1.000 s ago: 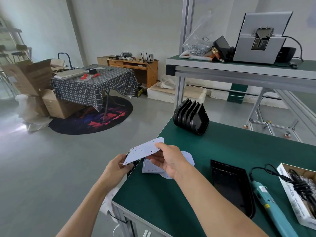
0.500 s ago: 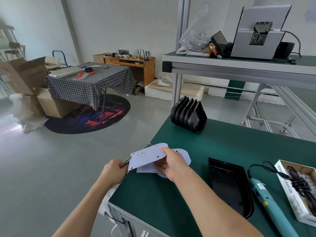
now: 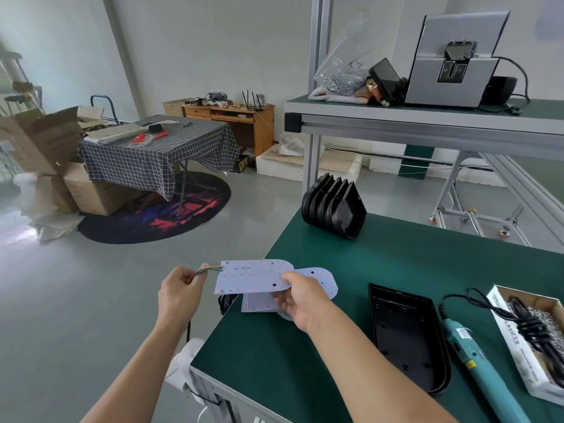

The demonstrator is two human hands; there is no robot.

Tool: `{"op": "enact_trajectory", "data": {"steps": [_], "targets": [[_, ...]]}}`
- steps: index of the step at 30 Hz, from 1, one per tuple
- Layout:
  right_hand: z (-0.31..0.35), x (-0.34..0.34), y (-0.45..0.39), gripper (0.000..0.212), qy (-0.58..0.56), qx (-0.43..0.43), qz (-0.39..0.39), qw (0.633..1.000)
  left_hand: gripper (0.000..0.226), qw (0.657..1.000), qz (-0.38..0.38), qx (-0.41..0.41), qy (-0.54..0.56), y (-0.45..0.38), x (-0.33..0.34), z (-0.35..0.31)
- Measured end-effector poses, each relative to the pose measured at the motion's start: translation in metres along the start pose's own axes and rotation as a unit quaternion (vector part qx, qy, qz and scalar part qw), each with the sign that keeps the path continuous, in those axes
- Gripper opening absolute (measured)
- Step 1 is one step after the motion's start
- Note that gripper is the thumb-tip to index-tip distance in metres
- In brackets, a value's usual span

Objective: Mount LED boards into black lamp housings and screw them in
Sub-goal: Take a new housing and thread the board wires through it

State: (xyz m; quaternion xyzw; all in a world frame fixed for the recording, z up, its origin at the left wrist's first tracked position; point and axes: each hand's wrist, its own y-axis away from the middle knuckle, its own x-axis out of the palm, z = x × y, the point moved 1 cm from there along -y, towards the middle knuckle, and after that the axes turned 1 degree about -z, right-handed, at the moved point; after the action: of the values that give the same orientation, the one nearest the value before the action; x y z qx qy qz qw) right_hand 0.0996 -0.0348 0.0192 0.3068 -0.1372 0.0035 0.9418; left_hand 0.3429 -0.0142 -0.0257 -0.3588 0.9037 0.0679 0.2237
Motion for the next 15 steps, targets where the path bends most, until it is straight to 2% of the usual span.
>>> {"op": "enact_trajectory", "data": {"steps": [1,4,6,8,11,14,15], "targets": [[0.000,-0.001,0.000,0.011,-0.020,0.006,-0.003,1.000,0.040,1.000,-0.007,-0.013,-0.023,-0.002,0.001,-0.003],[0.003,-0.005,0.002,0.014,-0.074,0.036,0.005,0.997,0.081,0.980,-0.003,-0.049,-0.191,-0.005,0.005,-0.012],[0.006,-0.006,0.002,0.018,-0.088,0.053,0.020,0.994,0.086,0.973,0.022,-0.084,-0.214,-0.002,0.007,-0.017],[0.008,-0.008,0.001,0.021,-0.102,0.071,0.022,0.992,0.081,0.979,0.055,-0.118,-0.158,0.002,0.013,-0.022],[0.008,-0.010,0.002,0.023,-0.121,0.083,0.023,0.989,0.063,0.985,0.070,-0.154,0.023,0.006,0.029,-0.021],[0.009,-0.012,0.002,0.027,-0.139,0.085,0.027,0.986,0.048,0.993,0.039,-0.101,0.049,0.012,0.037,-0.017],[0.009,-0.013,0.002,0.028,-0.145,0.085,0.029,0.985,0.038,0.995,0.050,-0.076,0.047,0.013,0.040,-0.015]]}}
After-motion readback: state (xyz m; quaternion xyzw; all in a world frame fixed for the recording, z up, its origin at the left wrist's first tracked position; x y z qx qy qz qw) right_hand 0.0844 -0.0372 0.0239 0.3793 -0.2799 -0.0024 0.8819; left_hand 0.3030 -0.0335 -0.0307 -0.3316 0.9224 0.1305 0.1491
